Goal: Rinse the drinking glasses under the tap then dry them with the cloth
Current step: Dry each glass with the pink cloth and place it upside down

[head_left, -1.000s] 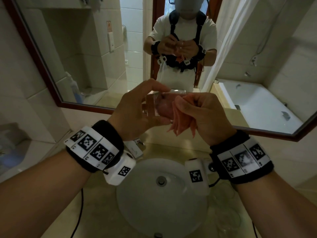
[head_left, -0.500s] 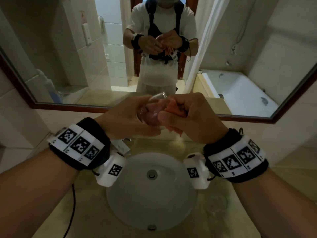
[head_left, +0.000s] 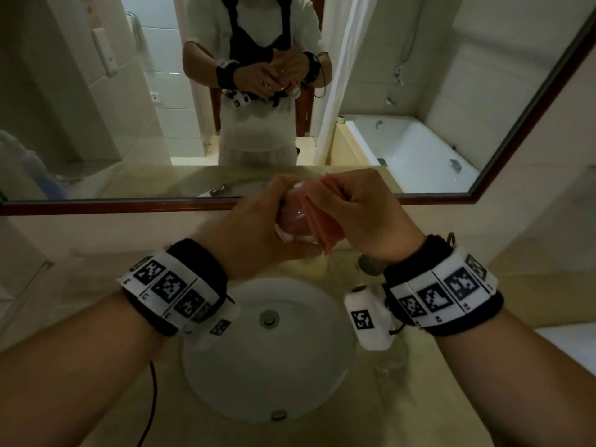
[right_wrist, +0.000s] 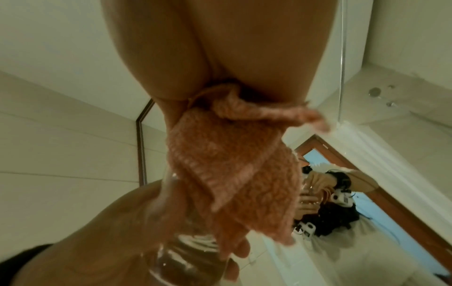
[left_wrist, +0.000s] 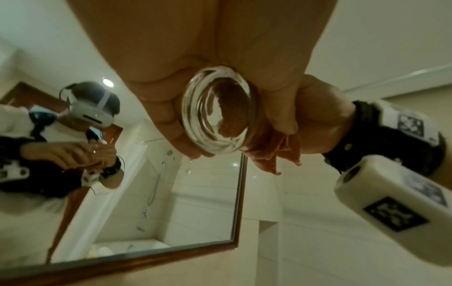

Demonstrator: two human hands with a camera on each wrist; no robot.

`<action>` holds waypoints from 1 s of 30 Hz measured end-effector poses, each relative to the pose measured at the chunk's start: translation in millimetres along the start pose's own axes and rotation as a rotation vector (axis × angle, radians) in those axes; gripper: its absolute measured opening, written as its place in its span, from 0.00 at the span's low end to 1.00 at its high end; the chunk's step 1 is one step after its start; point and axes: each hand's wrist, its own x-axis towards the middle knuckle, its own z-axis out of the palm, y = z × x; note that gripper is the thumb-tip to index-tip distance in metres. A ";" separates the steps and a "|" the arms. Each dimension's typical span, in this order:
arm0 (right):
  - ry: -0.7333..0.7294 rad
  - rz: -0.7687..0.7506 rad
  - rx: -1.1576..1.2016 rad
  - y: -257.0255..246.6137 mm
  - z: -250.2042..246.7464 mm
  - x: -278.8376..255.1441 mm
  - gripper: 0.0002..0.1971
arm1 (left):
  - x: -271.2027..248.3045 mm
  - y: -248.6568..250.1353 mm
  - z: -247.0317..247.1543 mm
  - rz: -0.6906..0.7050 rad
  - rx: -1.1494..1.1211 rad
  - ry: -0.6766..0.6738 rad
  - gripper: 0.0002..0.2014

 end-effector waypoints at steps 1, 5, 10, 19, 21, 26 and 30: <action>0.029 0.007 -0.031 0.2 0.6 -2.3 0.23 | -0.7 -2.1 3.5 -0.011 -0.057 -0.010 0.44; 0.217 0.080 -0.028 -0.8 1.6 -15.7 0.25 | -2.3 -13.1 22.7 -0.036 -0.308 -0.039 0.42; 0.561 0.200 0.050 2.6 -1.3 -39.9 0.25 | 9.8 -17.5 25.7 0.003 -0.519 -0.128 0.31; 0.897 0.391 0.124 43.6 -57.9 -77.5 0.28 | 62.4 -15.9 68.3 -0.140 -0.387 -0.189 0.34; 0.916 0.418 0.149 60.9 -76.3 -84.5 0.28 | 81.2 -11.5 83.0 -0.181 -0.335 -0.246 0.32; 0.878 0.504 0.170 115.6 -123.8 -93.4 0.27 | 140.3 -1.7 136.3 -0.167 -0.025 -0.303 0.29; 0.830 0.587 0.197 169.7 -162.4 -100.0 0.30 | 181.7 -2.1 193.5 -0.235 0.220 -0.384 0.35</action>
